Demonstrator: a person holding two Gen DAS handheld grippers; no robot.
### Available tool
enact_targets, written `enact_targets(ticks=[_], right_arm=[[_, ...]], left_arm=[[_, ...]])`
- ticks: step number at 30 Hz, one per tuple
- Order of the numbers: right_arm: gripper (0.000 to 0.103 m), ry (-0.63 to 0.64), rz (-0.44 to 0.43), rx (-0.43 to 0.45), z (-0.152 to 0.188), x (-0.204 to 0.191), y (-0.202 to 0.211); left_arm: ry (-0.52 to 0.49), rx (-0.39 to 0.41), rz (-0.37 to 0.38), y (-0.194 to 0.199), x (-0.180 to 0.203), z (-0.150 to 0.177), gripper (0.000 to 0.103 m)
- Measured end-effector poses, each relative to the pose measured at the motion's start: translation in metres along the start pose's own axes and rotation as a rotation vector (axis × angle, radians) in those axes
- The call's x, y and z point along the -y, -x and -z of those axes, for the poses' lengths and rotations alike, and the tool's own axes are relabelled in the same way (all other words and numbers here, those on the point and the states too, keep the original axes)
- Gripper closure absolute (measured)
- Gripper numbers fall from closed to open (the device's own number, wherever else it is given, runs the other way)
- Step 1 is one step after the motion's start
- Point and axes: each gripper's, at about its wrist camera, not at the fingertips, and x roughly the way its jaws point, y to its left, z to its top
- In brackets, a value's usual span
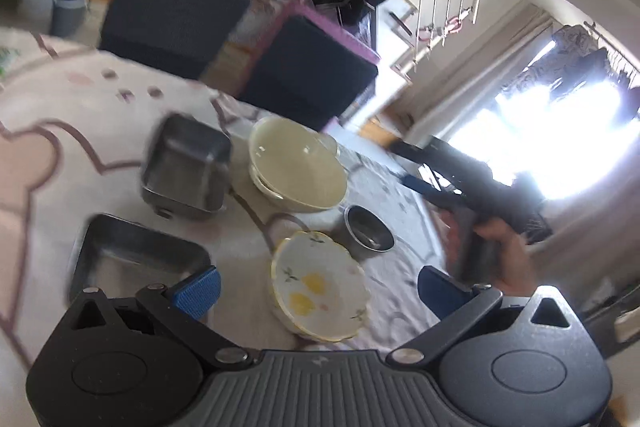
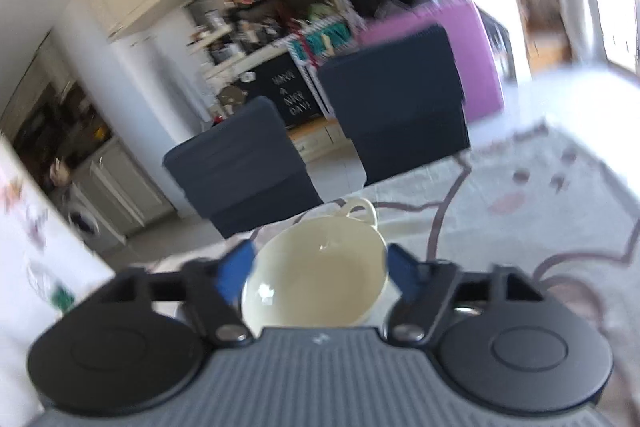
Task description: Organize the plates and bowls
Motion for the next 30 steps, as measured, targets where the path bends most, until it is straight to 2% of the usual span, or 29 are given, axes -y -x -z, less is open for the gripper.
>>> enact_targets(ticks=[2, 5, 6, 7, 8, 12, 15, 18, 19, 22, 26, 30], right_arm=[[0.039, -0.044, -0.026, -0.03, -0.011, 0.012, -0.031], [0.047, 0.007, 0.044, -0.042, -0.023, 0.016, -0.071], [0.055, 0.029, 0.067, -0.056, -0.028, 0.017, -0.085], [0.068, 0.049, 0.082, -0.076, -0.033, 0.019, -0.099], [0.073, 0.077, 0.104, -0.101, -0.035, 0.018, -0.112], [0.074, 0.152, 0.195, -0.142, -0.038, 0.015, -0.155], [0.076, 0.117, 0.156, -0.168, -0.043, 0.02, -0.174], [0.087, 0.145, 0.186, -0.189, -0.046, 0.02, -0.186], [0.087, 0.16, 0.181, -0.19, -0.046, 0.02, -0.187], [0.091, 0.176, 0.175, -0.189, -0.044, 0.023, -0.186], [0.093, 0.171, 0.156, -0.176, -0.037, 0.04, -0.16], [0.093, 0.128, 0.128, -0.169, -0.033, 0.064, -0.131]], left_arm=[[-0.007, -0.005, 0.0, -0.014, -0.004, -0.009, 0.0], [-0.006, -0.018, -0.001, -0.04, -0.011, -0.022, 0.001], [0.004, -0.027, 0.007, -0.049, -0.014, -0.025, 0.001], [0.016, -0.035, 0.017, -0.058, -0.016, -0.029, 0.001], [0.029, -0.044, 0.029, -0.067, -0.019, -0.033, 0.001], [0.058, -0.054, 0.041, -0.096, -0.025, -0.044, 0.004], [0.074, -0.073, 0.038, -0.11, -0.028, -0.05, 0.007], [0.076, -0.082, 0.031, -0.12, -0.028, -0.055, 0.012], [0.075, -0.08, 0.026, -0.123, -0.029, -0.056, 0.015], [0.072, -0.083, 0.003, -0.132, -0.028, -0.06, 0.029], [0.043, -0.091, -0.038, -0.144, -0.027, -0.065, 0.039], [0.024, -0.085, -0.062, -0.155, -0.022, -0.075, 0.043]])
